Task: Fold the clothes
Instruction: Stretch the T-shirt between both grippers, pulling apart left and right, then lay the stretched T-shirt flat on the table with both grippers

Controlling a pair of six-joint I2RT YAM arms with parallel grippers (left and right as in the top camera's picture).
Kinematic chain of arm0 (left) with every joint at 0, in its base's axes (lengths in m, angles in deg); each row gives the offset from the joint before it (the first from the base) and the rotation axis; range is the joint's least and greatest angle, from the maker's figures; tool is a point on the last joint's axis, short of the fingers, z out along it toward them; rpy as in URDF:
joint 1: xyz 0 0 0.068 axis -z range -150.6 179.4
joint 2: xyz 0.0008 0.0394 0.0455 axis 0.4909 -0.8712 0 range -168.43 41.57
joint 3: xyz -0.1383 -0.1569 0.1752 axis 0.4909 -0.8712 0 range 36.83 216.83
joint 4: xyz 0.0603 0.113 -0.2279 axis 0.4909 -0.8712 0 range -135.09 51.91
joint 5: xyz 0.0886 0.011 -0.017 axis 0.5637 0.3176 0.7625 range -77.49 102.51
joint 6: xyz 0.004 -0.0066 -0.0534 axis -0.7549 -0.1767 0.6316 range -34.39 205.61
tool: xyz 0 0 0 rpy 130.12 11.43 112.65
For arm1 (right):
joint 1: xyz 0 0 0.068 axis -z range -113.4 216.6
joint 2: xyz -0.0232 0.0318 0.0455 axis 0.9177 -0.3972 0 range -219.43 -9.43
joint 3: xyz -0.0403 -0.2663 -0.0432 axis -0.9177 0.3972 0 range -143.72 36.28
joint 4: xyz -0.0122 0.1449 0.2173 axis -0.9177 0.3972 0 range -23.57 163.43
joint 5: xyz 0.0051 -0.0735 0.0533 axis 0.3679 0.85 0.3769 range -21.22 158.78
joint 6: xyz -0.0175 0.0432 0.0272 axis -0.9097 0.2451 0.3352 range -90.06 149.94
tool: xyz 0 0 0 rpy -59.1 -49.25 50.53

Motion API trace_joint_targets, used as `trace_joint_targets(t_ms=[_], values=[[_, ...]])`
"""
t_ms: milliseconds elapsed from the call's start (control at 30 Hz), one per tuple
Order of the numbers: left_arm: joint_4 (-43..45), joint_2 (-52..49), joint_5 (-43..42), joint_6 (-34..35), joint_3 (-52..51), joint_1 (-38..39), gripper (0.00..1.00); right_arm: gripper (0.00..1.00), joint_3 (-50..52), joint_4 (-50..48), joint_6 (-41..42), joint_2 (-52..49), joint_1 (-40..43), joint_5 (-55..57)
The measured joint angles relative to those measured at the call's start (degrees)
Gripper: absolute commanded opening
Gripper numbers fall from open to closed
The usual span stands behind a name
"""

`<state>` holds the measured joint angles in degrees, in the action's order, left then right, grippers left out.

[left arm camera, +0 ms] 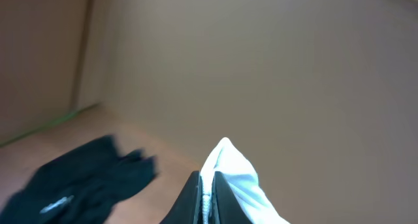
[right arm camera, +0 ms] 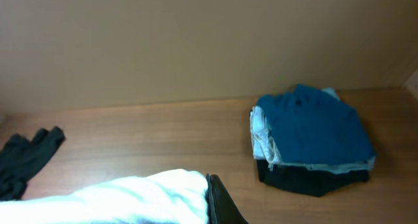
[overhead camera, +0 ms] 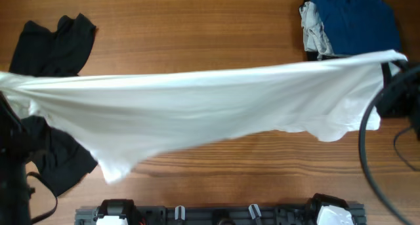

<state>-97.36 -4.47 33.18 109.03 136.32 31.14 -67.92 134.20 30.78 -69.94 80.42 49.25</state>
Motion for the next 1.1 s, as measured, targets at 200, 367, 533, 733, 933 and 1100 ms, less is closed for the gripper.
trace_joint_targets(t_ms=[200, 367, 533, 733, 933, 1100], values=[[-5.8, -5.7, 3.5, 0.0, -1.9, 0.0, 0.04, 0.04, 0.0, 0.0, -3.2, -9.5, 0.0, -3.0], [-7.2, -13.7, 4.0, 0.5, -6.5, 0.0, 0.04, 0.04, 0.0, -2.2, -5.8, -21.3, -0.9, -6.7], [-3.9, -23.6, 4.8, 1.8, -13.8, 0.0, 0.04, 0.04, 0.1, -7.6, -7.2, -34.9, -3.4, -8.6], [9.2, -38.1, 5.3, 3.0, -19.5, 0.0, 0.04, 0.04, 0.1, -20.6, -6.9, -48.3, -5.9, -8.8], [25.2, -53.9, 5.9, 3.3, -19.7, 0.0, 0.04, 0.04, 0.2, -36.6, -5.1, -60.7, -7.9, -7.7], [37.8, -63.4, 6.1, 3.5, -19.7, 0.0, 0.04, 0.04, 0.3, -48.2, -4.2, -66.7, -9.9, -5.9]])
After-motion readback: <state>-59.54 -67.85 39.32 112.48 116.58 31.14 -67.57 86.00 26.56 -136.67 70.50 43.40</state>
